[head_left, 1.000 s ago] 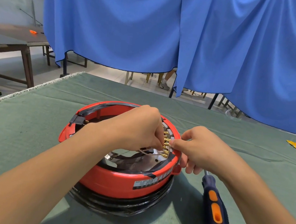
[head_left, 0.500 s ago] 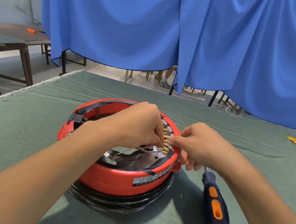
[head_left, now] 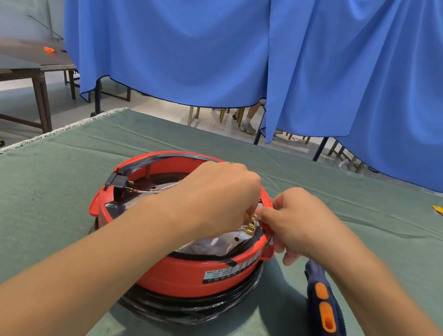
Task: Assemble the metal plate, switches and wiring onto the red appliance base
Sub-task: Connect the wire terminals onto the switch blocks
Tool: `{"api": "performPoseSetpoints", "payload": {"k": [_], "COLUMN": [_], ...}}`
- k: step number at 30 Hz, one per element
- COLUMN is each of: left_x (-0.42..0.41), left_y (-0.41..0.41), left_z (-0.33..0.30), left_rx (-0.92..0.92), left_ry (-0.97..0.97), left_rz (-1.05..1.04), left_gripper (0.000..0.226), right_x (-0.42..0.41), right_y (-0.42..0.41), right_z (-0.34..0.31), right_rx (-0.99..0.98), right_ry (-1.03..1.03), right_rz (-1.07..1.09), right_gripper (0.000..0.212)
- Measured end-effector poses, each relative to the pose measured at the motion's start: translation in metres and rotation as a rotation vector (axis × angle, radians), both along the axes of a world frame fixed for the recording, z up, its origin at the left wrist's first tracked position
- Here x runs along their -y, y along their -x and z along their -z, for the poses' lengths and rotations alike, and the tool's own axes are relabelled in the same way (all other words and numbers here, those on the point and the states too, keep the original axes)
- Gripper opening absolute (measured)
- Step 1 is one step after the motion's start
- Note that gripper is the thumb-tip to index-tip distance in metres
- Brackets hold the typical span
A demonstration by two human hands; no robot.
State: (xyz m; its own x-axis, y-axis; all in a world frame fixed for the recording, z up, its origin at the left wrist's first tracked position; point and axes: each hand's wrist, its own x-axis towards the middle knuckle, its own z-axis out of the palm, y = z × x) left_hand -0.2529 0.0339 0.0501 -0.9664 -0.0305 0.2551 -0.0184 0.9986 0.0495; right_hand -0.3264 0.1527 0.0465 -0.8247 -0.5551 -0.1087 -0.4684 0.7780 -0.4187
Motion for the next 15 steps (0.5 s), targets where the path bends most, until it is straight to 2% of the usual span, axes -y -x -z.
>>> {"api": "performPoseSetpoints", "payload": {"k": [3,7,11,15], "left_x": [-0.0014,-0.0015,-0.0035,0.0013], "left_y": [0.0007,0.0002,0.0023,0.0029], "left_z": [0.0003,0.0009,0.0044,0.0060], "left_rx": [-0.011,-0.027,-0.053,-0.023], "left_ry": [0.078,0.075,0.111,0.011], "left_rz": [-0.007,0.020,0.032,0.022], "left_gripper": [0.037,0.013,0.012,0.013], "right_x": [0.0007,0.0010,0.0019,0.0018], "right_y": [-0.0005,-0.0006,0.0003,0.0024], "right_z": [0.0015,0.0014,0.0009,0.0031], "right_rx": [-0.012,0.008,0.047,0.046], "right_ry": [0.006,0.008,0.022,0.036], "right_rz": [0.008,0.004,0.009,0.007], "right_gripper": [0.035,0.036,0.035,0.030]}}
